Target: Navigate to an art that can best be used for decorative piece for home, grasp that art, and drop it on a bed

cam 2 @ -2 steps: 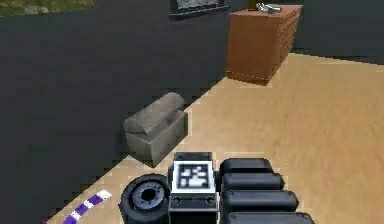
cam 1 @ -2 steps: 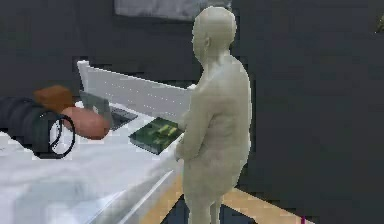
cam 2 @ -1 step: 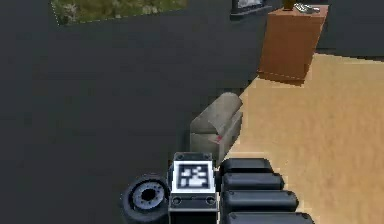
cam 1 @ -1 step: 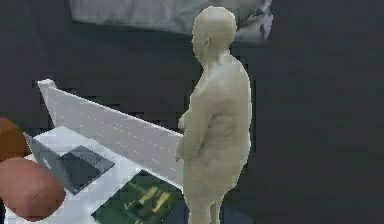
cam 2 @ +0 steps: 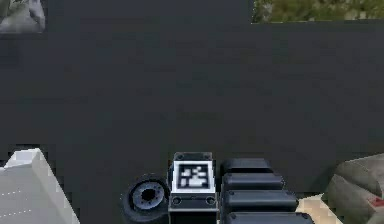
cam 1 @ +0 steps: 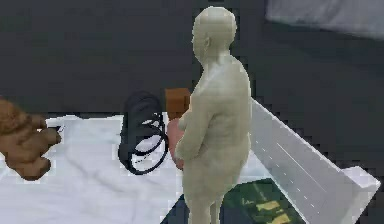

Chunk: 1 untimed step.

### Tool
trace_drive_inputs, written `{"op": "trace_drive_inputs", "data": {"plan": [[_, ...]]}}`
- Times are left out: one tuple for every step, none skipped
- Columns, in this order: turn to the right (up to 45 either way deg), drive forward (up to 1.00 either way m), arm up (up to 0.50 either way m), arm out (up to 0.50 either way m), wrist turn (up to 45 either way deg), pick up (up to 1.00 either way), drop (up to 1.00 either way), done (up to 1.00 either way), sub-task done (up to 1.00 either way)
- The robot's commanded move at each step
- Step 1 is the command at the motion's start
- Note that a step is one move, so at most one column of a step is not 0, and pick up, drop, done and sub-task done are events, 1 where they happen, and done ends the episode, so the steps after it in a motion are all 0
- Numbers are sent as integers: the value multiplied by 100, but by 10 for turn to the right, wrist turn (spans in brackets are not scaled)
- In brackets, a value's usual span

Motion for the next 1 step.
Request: {"op": "trace_drive_inputs", "data": {"plan": [[-450,0,0,0,0,0,0,0,0]]}}
